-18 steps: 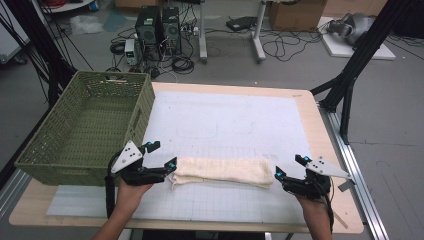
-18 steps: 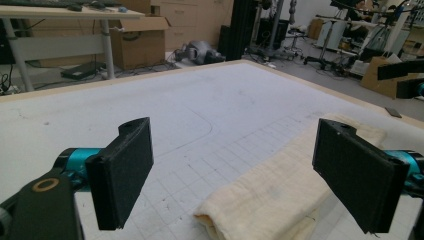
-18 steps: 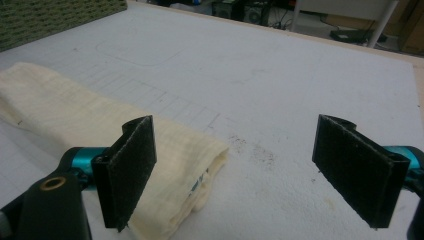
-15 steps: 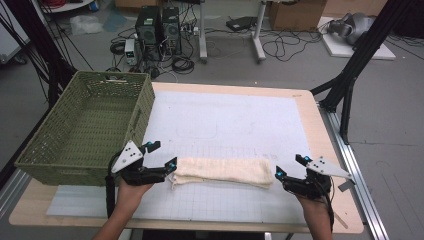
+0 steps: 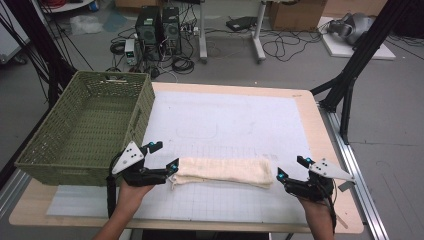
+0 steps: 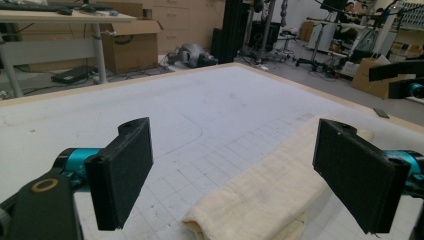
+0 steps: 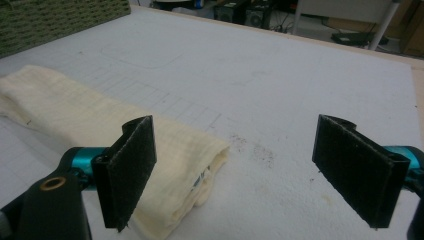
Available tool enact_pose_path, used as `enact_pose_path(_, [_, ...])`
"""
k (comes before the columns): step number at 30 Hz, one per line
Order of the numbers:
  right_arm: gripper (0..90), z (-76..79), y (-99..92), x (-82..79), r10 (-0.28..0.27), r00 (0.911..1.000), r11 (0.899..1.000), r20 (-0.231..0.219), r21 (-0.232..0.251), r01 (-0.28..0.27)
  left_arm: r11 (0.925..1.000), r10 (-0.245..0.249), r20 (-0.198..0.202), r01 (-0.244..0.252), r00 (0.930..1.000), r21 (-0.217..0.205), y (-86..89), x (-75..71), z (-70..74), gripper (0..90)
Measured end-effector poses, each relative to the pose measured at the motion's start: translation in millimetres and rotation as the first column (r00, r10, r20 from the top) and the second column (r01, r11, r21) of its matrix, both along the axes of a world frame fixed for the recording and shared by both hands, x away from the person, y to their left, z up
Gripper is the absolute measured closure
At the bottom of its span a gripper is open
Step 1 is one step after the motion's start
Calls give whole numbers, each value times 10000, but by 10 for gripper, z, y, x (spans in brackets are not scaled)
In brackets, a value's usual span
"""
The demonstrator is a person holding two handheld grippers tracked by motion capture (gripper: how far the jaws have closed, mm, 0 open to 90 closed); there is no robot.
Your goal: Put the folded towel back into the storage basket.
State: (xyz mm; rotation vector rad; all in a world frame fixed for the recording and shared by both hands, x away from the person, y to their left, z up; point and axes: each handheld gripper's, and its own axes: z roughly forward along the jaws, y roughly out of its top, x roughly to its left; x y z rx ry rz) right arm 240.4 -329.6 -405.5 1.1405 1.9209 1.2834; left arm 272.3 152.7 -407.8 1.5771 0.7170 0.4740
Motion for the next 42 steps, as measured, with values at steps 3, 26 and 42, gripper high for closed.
enact_pose_path(3, [161,-1,0,10,-23,10000,10000,-38,16,23,10000,-53,5,53,10000,-54,-2,2,4,164])
enact_pose_path(26, [162,-13,37,25,140,9999,9997,-81,-186,-142,10000,-31,-350,30,9994,-29,-8,1,162,164])
enact_pose_path(42, [162,-29,52,35,171,9997,9994,-149,-287,-175,9993,-217,-884,243,9958,281,-67,24,113,165])
